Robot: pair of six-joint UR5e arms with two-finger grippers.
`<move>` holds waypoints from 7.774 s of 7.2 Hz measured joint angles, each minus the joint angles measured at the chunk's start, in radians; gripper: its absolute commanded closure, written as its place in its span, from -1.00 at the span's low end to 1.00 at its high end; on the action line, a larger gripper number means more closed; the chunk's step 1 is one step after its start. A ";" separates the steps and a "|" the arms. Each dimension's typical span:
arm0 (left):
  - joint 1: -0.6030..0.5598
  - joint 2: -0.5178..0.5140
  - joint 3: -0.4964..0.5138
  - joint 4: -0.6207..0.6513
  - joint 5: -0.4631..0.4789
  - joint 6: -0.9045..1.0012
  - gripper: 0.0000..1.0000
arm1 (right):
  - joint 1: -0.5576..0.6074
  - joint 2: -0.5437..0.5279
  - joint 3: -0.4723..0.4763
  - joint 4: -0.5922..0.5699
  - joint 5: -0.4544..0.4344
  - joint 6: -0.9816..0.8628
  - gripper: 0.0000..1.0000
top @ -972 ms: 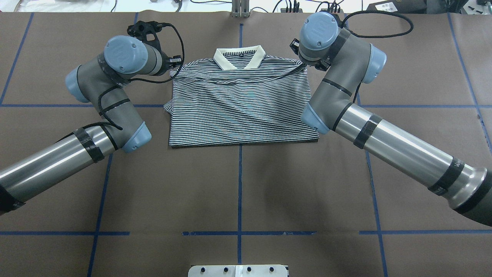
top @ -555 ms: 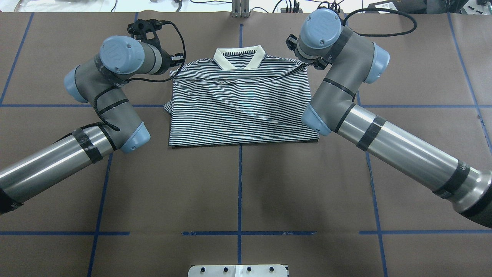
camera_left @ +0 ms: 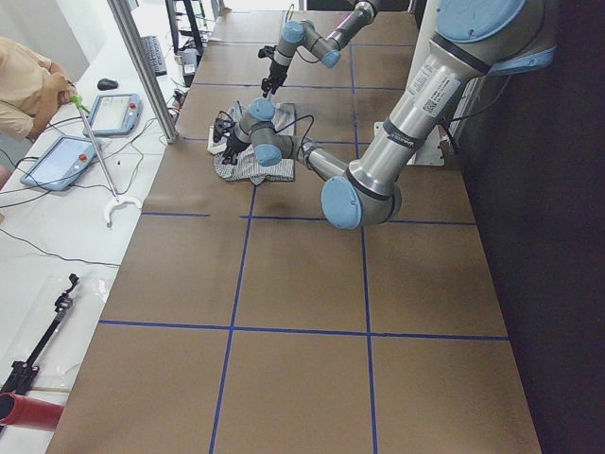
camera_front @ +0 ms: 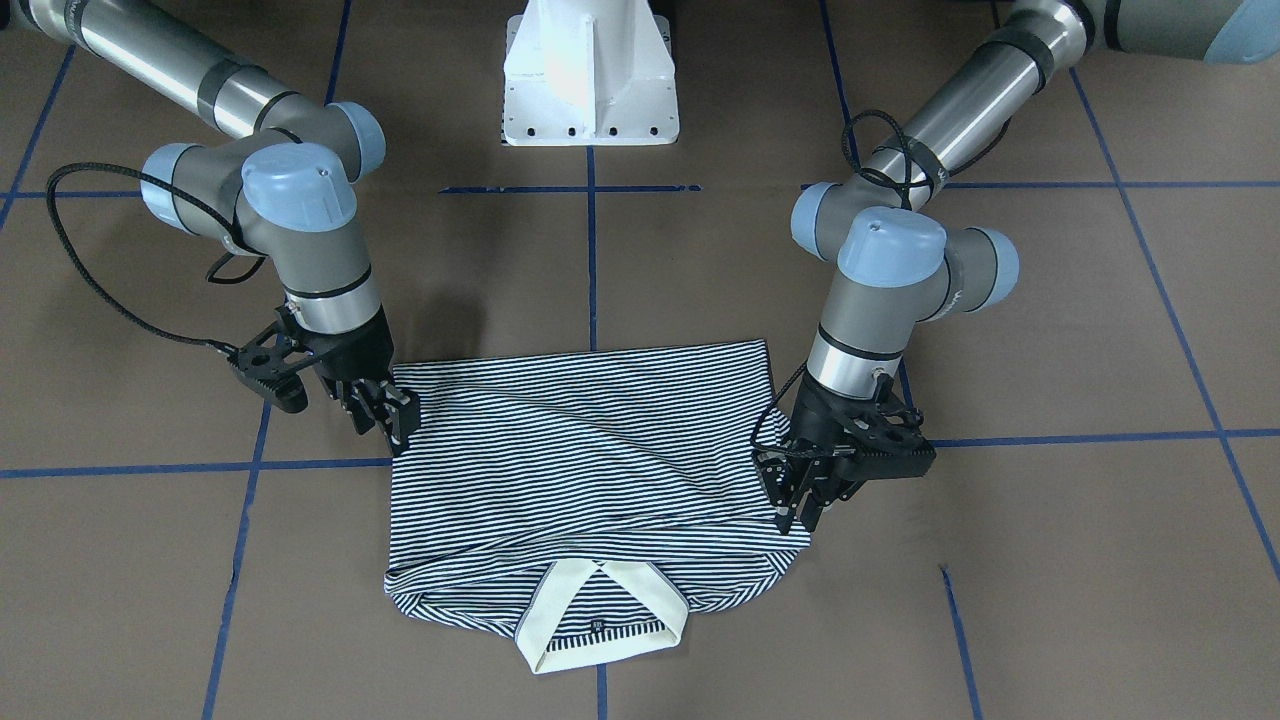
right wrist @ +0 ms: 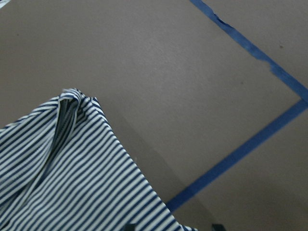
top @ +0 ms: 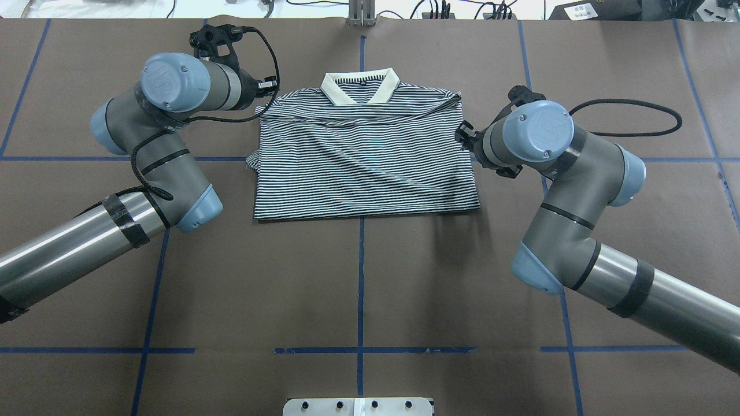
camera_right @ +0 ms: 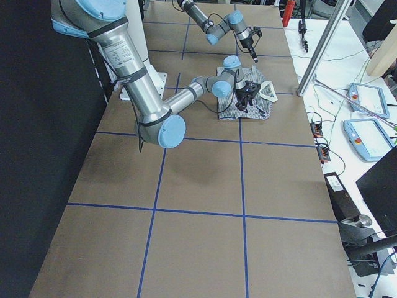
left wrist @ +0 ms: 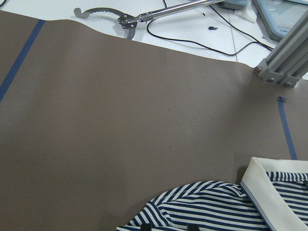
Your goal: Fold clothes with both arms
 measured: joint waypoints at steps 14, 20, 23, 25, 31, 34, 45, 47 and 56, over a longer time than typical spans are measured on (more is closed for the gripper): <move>-0.001 0.051 -0.092 0.011 0.001 -0.002 0.26 | -0.101 -0.093 0.112 -0.022 -0.008 0.054 1.00; -0.001 0.054 -0.109 0.008 -0.001 -0.001 0.14 | -0.558 -0.487 0.717 -0.186 -0.006 0.153 -0.99; 0.007 0.120 -0.263 0.019 -0.129 -0.060 0.17 | -0.560 -0.495 0.726 -0.186 -0.019 0.169 -1.00; 0.072 0.212 -0.447 0.099 -0.248 -0.178 0.22 | -0.352 -0.456 0.708 -0.181 -0.020 0.140 -1.00; 0.340 0.265 -0.536 0.335 -0.110 -0.233 -0.01 | -0.034 -0.231 0.489 -0.171 0.001 -0.046 -1.00; 0.363 0.263 -0.498 0.335 -0.106 -0.232 0.00 | -0.031 -0.228 0.486 -0.171 0.002 -0.046 -1.00; 0.335 0.247 -0.560 0.352 -0.105 -0.216 1.00 | -0.043 -0.183 0.434 -0.165 -0.002 0.034 -1.00; 0.261 0.251 -0.564 0.378 -0.100 -0.114 1.00 | -0.057 -0.139 0.390 -0.137 -0.002 0.068 -1.00; -0.037 -0.176 0.295 -0.075 -0.034 0.070 0.24 | -0.131 -0.085 0.361 0.030 -0.010 0.114 -1.00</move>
